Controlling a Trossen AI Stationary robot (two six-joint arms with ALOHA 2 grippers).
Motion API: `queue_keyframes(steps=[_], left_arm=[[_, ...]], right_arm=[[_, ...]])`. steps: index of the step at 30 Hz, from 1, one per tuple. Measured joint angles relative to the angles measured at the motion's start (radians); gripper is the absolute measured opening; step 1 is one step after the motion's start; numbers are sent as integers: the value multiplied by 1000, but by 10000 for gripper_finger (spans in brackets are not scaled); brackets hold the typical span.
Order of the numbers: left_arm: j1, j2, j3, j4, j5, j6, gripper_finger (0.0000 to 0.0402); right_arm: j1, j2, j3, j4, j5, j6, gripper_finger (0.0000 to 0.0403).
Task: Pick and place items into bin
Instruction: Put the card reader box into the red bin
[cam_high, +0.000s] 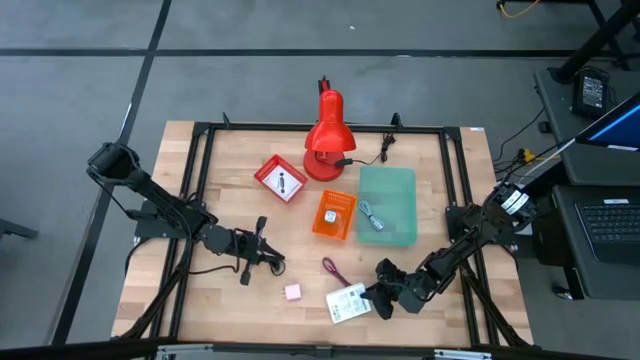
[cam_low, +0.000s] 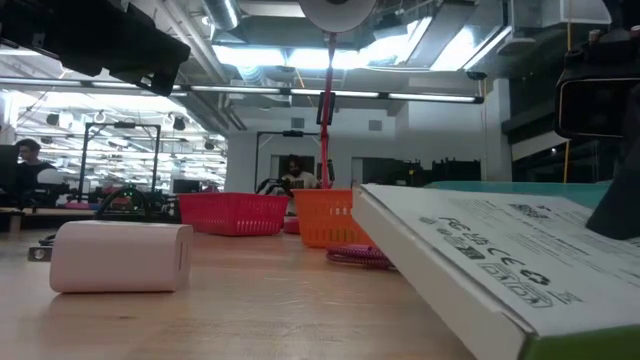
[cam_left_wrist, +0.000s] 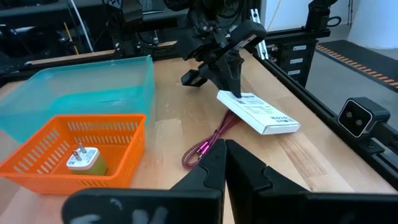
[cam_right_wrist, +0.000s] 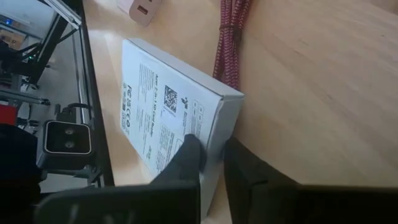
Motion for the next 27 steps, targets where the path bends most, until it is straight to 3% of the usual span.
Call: queue_keyframes(steps=[12, 27], left_arm=[[0, 0, 0, 0, 0, 0, 3], [0, 0, 0, 1, 6, -1, 3]], right_arm=[[4, -24, -3, 30, 78, -29, 20], [15, -186, -3, 83, 202, -289, 18]])
